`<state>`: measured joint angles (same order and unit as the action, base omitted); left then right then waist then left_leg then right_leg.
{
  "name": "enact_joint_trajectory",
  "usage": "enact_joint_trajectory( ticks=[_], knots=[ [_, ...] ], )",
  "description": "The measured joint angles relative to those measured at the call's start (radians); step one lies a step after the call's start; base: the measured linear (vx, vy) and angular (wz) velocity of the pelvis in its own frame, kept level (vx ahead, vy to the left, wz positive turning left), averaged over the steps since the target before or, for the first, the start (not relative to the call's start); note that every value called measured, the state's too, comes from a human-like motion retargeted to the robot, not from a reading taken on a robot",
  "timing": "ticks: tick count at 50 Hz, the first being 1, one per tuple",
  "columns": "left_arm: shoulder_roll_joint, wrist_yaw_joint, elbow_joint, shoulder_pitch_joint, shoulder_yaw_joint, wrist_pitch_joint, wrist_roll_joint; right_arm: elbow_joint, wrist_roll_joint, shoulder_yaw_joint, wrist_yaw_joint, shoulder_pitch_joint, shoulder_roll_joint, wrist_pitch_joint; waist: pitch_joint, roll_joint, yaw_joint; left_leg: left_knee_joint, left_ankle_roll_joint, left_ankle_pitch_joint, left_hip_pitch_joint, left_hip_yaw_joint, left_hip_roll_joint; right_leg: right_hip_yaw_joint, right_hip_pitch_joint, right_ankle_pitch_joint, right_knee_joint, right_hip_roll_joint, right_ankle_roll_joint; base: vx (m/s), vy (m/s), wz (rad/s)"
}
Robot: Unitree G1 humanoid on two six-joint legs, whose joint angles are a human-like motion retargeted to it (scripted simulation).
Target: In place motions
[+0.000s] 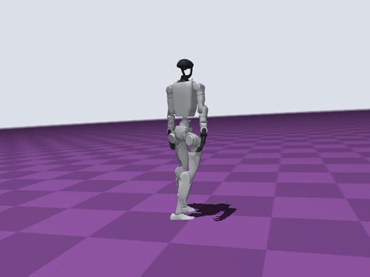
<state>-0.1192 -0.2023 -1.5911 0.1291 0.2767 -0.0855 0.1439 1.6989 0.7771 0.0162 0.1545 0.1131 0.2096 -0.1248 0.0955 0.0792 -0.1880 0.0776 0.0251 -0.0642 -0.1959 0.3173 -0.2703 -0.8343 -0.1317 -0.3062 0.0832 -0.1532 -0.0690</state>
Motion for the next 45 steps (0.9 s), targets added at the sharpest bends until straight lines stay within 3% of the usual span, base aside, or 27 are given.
enact_joint_trajectory(
  ticks=[5,12,22,33,39,45],
  knots=[
    [-0.013,0.021,-0.092,-0.051,0.069,-0.020,0.005,-0.076,0.047,0.000,0.002,-0.071,0.023,0.017,-0.014,0.016,-0.058,-0.006,-0.004,-0.011,-0.001,0.029,-0.022,-0.050,-0.014,-0.007,-0.003,-0.010,-0.010,-0.09,0.06,0.50],
    [-0.004,0.006,-0.109,-0.183,0.165,-0.059,-0.004,-0.217,-0.004,0.022,0.058,-0.171,-0.016,0.110,-0.021,0.031,-0.076,-0.009,0.002,-0.006,-0.001,0.034,-0.026,-0.052,-0.010,-0.007,-0.003,-0.012,-0.016,-0.01,0.00,0.03],
    [0.003,0.031,-0.109,-0.196,0.178,-0.038,-0.001,-0.330,-0.060,-0.032,0.188,-0.184,-0.118,0.202,-0.032,0.042,-0.056,-0.011,0.028,0.022,0.025,0.000,-0.008,0.014,0.002,0.001,0.011,-0.011,-0.013,0.02,-0.06,-0.28],
    [-0.009,0.027,-0.073,-0.091,0.077,-0.009,-0.020,-0.203,0.168,-0.120,0.097,-0.133,-0.079,0.123,0.018,0.008,0.091,-0.008,0.054,0.062,0.046,-0.120,0.050,0.191,0.058,0.030,0.020,0.017,0.015,0.10,-0.07,-0.82],
    [-0.041,0.006,-0.019,-0.044,0.006,-0.007,-0.020,-0.130,0.064,-0.046,0.079,-0.127,-0.022,0.053,0.022,-0.038,0.192,-0.014,0.069,0.083,0.073,-0.215,0.095,0.292,0.085,0.062,0.010,0.046,0.033,0.04,-0.08,-1.11],
    [-0.069,-0.007,-0.014,-0.016,-0.027,-0.011,-0.019,-0.123,-0.090,0.038,0.066,-0.117,0.020,0.061,0.023,-0.086,0.284,-0.021,0.074,0.104,0.092,-0.304,0.138,0.385,0.110,0.095,-0.009,0.080,0.045,0.00,-0.12,-1.04]
  ],
)
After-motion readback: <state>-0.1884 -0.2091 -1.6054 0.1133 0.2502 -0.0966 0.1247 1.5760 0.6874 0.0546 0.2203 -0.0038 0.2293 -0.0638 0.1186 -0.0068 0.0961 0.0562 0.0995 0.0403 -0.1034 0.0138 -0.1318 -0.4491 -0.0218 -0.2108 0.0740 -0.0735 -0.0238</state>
